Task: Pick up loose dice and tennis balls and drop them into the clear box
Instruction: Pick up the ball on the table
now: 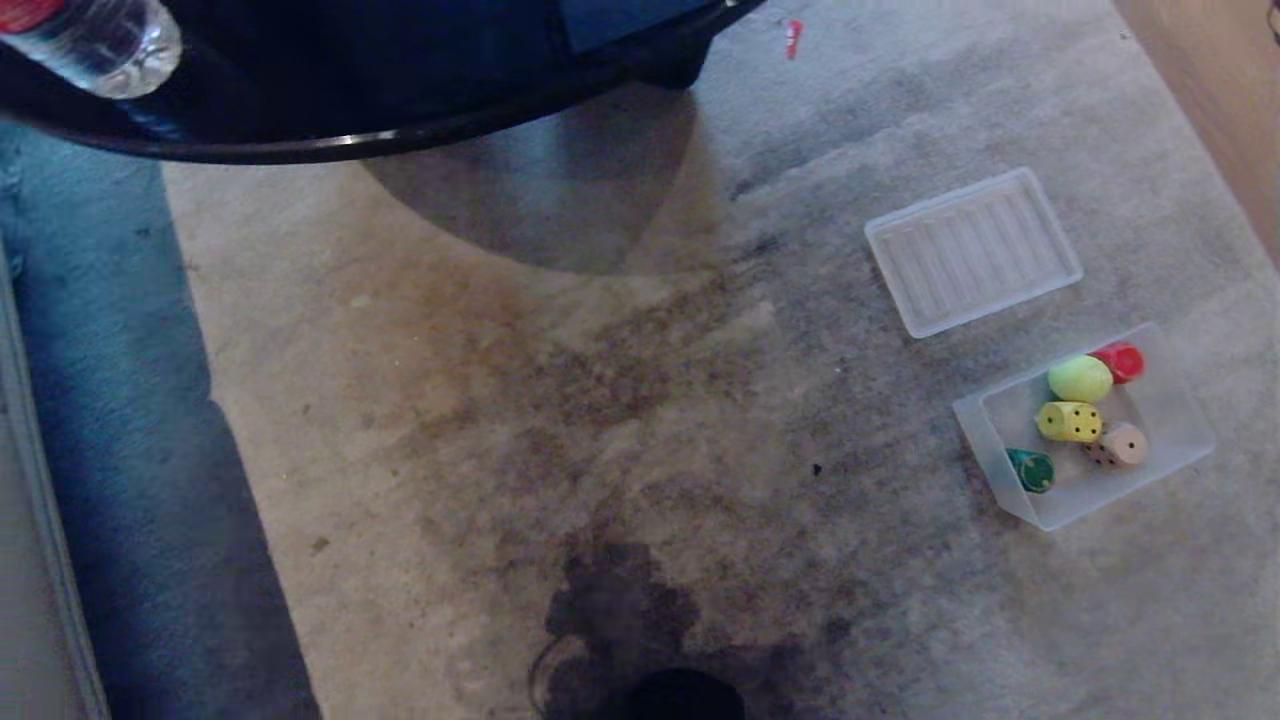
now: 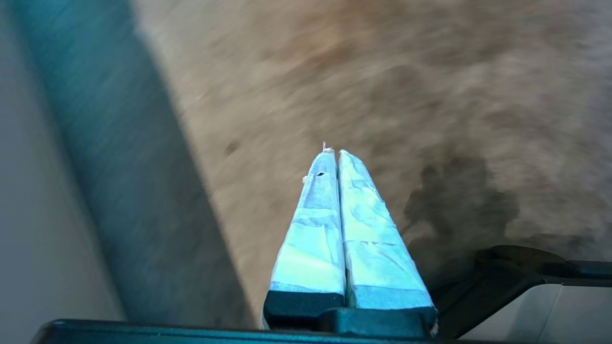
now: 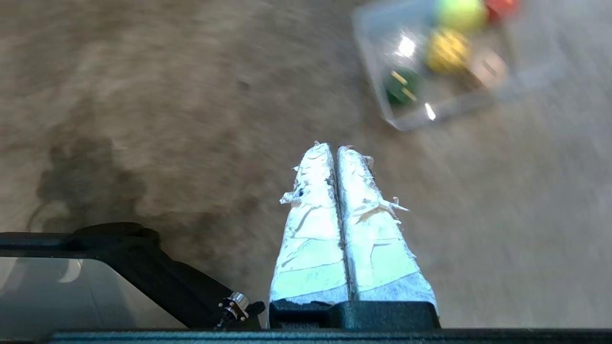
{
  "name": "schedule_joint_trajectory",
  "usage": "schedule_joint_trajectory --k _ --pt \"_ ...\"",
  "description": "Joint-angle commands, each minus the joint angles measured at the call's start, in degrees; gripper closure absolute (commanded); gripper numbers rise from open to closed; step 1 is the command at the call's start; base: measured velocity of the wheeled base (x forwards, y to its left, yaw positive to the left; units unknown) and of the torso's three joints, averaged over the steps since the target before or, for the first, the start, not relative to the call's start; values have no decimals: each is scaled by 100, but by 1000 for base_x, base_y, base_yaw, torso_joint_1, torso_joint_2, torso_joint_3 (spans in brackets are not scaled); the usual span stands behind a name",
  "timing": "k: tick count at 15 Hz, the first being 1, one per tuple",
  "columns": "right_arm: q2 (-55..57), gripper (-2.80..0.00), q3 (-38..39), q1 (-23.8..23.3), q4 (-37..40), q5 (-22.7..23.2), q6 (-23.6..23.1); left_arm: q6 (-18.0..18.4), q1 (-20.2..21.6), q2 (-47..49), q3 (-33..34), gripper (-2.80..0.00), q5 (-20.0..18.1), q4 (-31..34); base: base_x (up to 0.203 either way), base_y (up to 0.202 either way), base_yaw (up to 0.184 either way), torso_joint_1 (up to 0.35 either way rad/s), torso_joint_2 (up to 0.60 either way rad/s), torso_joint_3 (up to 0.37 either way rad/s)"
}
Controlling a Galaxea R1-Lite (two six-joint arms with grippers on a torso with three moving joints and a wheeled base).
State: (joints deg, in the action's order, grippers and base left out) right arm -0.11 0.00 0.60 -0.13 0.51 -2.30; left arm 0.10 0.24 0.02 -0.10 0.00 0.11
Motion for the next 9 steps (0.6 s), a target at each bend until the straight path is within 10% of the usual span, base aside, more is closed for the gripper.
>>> schedule_joint_trajectory --k 1,9 --pt "11 0 9 2 -4 -1 2 -1 2 1 1 0 0 2 0 -7 164 7 6 8" --pt "11 0 9 2 -4 -7 2 -26 2 -2 1 0 0 -2 0 -4 81 2 0 0"
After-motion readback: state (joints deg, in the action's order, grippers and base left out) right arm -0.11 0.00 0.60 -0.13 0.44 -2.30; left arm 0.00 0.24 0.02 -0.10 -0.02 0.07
